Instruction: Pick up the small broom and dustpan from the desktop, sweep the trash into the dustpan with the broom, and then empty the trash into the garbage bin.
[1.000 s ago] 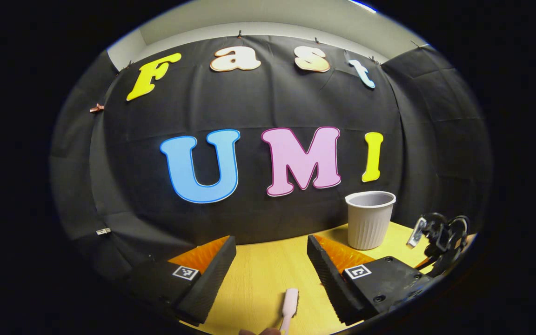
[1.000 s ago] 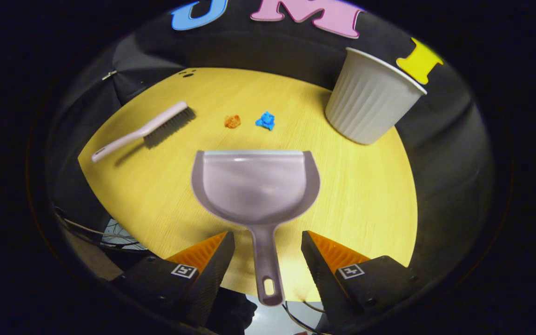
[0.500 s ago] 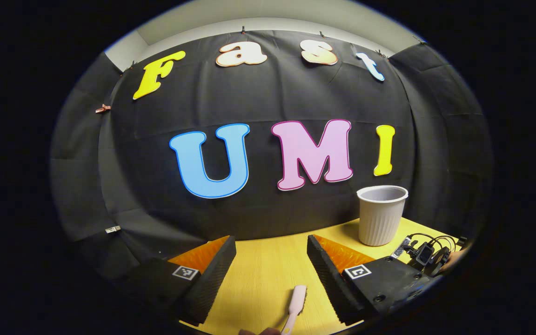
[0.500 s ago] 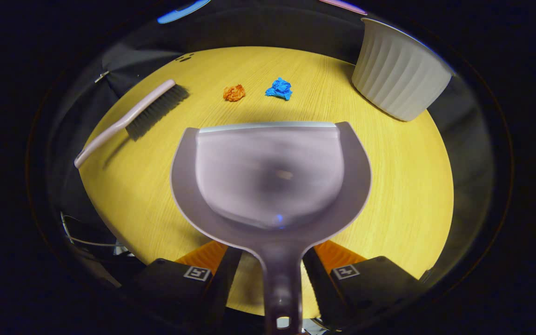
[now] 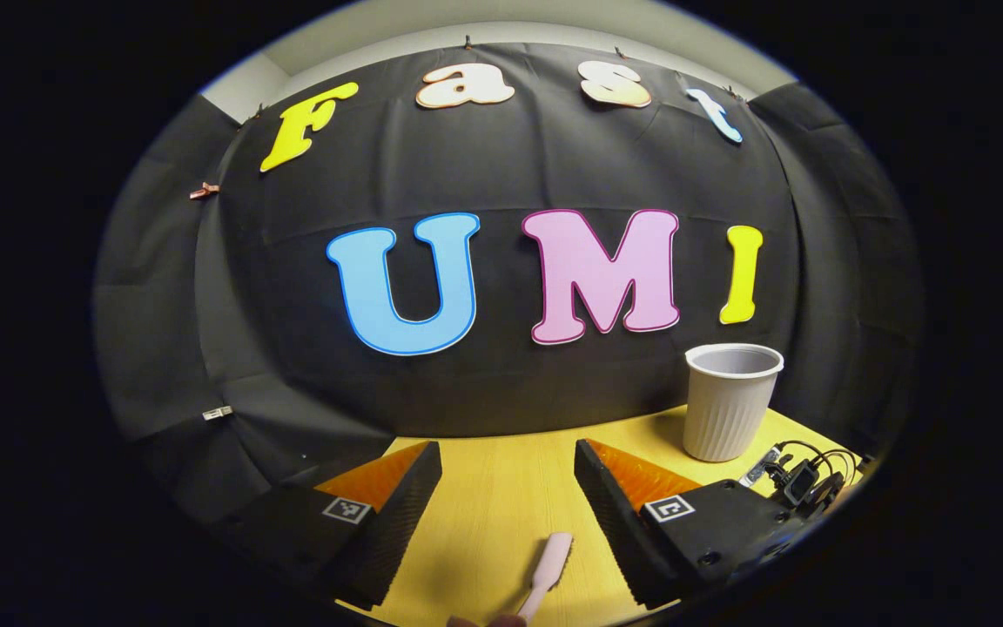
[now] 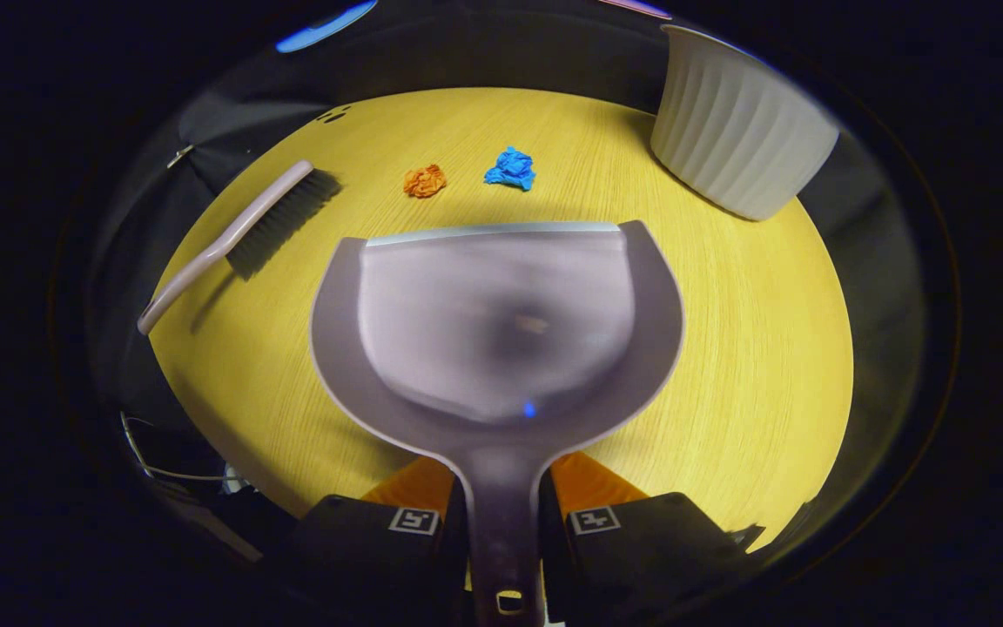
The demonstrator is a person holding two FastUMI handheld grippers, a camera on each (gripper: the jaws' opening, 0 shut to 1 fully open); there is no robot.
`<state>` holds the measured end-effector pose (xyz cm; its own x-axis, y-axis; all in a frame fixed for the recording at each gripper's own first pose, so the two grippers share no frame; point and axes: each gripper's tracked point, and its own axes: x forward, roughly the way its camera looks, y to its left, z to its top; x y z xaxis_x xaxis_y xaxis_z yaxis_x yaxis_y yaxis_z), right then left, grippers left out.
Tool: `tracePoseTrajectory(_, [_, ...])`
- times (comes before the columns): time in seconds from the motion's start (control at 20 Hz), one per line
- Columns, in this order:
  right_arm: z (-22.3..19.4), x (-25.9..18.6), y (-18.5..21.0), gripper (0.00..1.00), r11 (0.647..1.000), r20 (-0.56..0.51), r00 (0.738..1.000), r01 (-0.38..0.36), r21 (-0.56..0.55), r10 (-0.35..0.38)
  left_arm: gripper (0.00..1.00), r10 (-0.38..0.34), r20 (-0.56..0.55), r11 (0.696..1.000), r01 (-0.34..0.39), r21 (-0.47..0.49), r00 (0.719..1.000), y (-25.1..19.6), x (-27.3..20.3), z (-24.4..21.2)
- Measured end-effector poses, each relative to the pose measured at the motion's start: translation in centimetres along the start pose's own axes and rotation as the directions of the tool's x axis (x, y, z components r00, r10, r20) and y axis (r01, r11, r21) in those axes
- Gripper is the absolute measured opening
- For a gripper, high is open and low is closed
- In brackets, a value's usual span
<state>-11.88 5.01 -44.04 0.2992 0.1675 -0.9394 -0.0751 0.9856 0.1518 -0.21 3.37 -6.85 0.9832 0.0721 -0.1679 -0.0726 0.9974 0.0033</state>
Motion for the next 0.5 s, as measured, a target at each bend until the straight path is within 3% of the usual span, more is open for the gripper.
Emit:
tracePoseTrajectory(0.2, [0.4,0.0,-0.2,0.37,0.998,0.019,1.0,0.001,-0.069,0.0,0.98,-0.012,-0.072,1.0,0.011,-0.018,0.997,0.1,1.0,-2.1])
tracePoseTrajectory(0.3, [0.6,-1.0,-0.3,0.37,0.994,0.035,0.999,-0.005,-0.112,0.009,0.98,-0.064,-0.167,0.998,0.058,-0.038,0.984,-0.4,1.4,-5.2])
tracePoseTrajectory(0.45, [0.9,-2.9,-0.7,0.37,0.988,0.063,0.998,-0.006,-0.154,0.016,0.98,-0.135,-0.348,0.989,0.107,-0.1,0.928,-1.1,1.4,-10.7])
tracePoseTrajectory(0.5, [0.9,-3.5,-0.8,0.37,0.988,0.067,0.997,-0.016,-0.151,0.027,0.98,-0.147,-0.435,0.987,0.101,-0.127,0.888,-0.9,1.3,-13.4])
